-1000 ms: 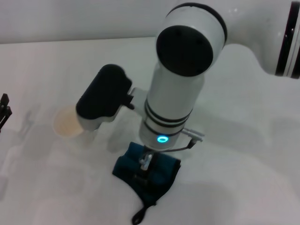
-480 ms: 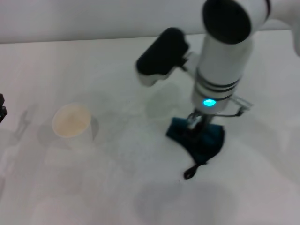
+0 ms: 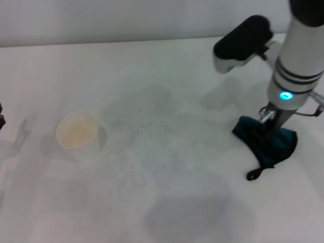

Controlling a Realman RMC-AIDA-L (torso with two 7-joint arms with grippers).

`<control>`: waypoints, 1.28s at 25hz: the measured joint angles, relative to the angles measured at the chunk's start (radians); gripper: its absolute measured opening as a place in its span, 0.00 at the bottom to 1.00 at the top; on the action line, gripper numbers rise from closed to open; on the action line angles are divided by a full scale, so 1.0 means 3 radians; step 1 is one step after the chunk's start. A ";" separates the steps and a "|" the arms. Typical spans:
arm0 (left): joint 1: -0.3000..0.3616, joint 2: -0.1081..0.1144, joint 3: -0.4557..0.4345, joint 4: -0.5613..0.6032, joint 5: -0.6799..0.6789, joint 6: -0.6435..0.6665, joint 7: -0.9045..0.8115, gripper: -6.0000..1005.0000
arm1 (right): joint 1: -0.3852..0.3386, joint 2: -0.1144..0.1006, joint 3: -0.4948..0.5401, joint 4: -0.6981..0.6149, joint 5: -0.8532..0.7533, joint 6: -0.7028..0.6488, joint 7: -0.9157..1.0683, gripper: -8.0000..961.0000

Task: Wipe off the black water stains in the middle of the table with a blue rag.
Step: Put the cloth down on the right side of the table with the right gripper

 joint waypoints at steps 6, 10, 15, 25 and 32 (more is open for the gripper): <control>-0.0001 0.0000 0.0000 0.0000 -0.0004 -0.0004 0.0000 0.87 | -0.0104 -0.0002 0.0239 -0.0149 -0.0116 0.0053 -0.0136 0.12; -0.0004 0.0000 0.0000 0.0000 -0.0004 -0.0005 0.0000 0.87 | -0.0116 -0.0003 0.0248 -0.0131 -0.0109 0.0055 -0.0192 0.13; -0.0005 -0.0004 0.0000 0.0000 -0.0004 -0.0006 0.0000 0.87 | -0.0119 -0.0003 0.0251 -0.0110 -0.0101 0.0017 -0.0199 0.14; -0.0001 -0.0005 0.0000 0.0000 -0.0004 -0.0005 0.0000 0.87 | -0.0145 -0.0005 0.0255 -0.0062 -0.0203 -0.0098 -0.0228 0.16; 0.0000 -0.0006 0.0000 0.0000 -0.0004 -0.0002 0.0000 0.87 | -0.0142 0.0005 0.0246 -0.0016 -0.0240 -0.0106 -0.0239 0.17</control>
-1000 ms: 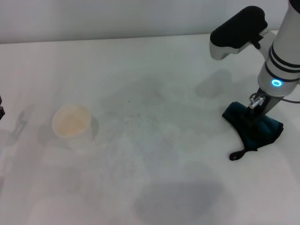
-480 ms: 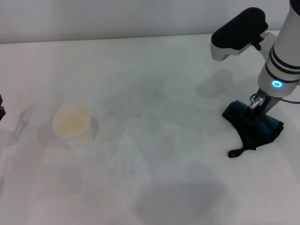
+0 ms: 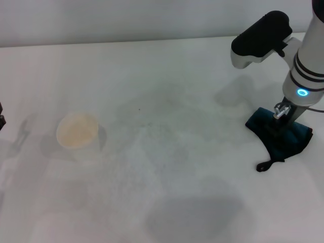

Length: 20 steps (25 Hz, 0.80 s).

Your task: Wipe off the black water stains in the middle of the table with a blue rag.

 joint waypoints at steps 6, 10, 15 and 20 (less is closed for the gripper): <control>0.0000 -0.0002 0.0000 0.0000 0.0000 -0.0002 0.0000 0.87 | -0.0039 0.0024 -0.0033 0.0016 0.0055 0.0020 -0.0103 0.18; 0.0000 -0.0005 0.0000 0.0002 0.0000 -0.0004 0.0000 0.87 | -0.0047 0.0026 -0.0047 -0.0034 0.0063 0.0008 -0.0093 0.23; 0.0004 -0.0005 0.0000 0.0019 0.0000 -0.0002 0.0000 0.87 | -0.0175 0.0005 -0.0017 -0.0386 0.0122 0.0004 -0.0134 0.44; 0.0035 -0.0009 0.0000 0.0028 0.0000 0.0019 0.0000 0.87 | -0.0437 0.0005 0.0331 -0.0898 0.0166 -0.0086 -0.0291 0.63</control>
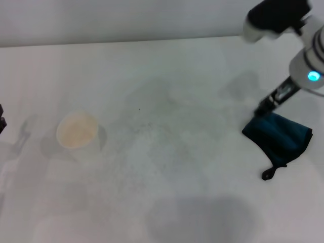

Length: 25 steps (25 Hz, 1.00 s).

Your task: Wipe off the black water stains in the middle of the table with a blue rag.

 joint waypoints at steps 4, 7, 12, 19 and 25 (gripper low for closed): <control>0.0008 -0.0001 0.0000 0.0001 0.0000 0.0002 0.0000 0.87 | -0.0159 -0.0009 0.0412 -0.0109 0.0172 -0.0213 -0.0169 0.63; 0.0011 -0.0001 0.0000 0.0004 0.0000 0.0003 0.0000 0.87 | -0.0273 -0.0011 0.0819 -0.0078 0.0427 -0.0385 -0.0404 0.63; 0.0005 -0.0001 0.0000 0.0008 0.0000 0.0004 0.0000 0.87 | -0.0486 -0.0017 0.1483 0.0094 0.1131 -0.0700 -0.0923 0.62; 0.0007 0.0003 0.0000 0.0008 0.0000 0.0004 0.0000 0.87 | -0.0635 -0.0031 0.2305 0.0827 0.2338 -0.0878 -0.2140 0.62; -0.0011 0.0005 0.0000 0.0008 0.0000 0.0004 0.0000 0.87 | -0.0691 -0.0043 0.2999 0.1705 0.3194 -0.0881 -0.3412 0.62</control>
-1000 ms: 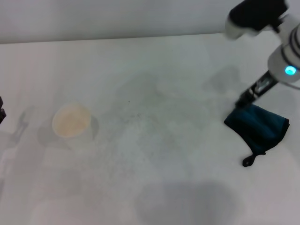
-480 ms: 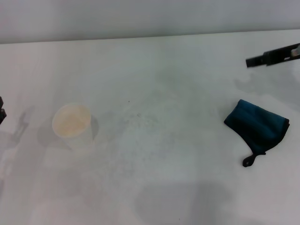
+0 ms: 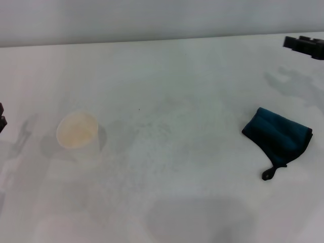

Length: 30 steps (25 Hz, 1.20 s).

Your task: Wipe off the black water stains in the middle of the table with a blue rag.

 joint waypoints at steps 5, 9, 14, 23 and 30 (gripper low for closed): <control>-0.0007 0.0005 0.0000 -0.0001 0.0000 0.0000 0.0000 0.87 | -0.0072 0.0000 0.0376 0.0510 0.0414 -0.0031 -0.0909 0.62; -0.0008 0.0005 0.0000 -0.0015 0.0000 -0.0003 0.0000 0.87 | -0.0083 0.0003 0.0653 0.0866 0.0613 -0.0073 -0.1595 0.62; -0.0008 0.0005 0.0000 -0.0022 -0.0039 -0.0005 0.0000 0.87 | -0.0085 0.0005 0.1043 0.1480 0.0954 -0.0100 -0.2845 0.62; 0.0005 0.0005 0.0000 -0.0026 -0.0081 -0.0013 0.0000 0.87 | -0.0085 0.0014 0.1600 0.2482 0.1635 -0.0003 -0.4844 0.62; 0.0016 -0.0004 0.0000 -0.0010 -0.0082 -0.0027 0.0000 0.87 | -0.0091 0.0015 0.1626 0.2505 0.1651 -0.0068 -0.4890 0.62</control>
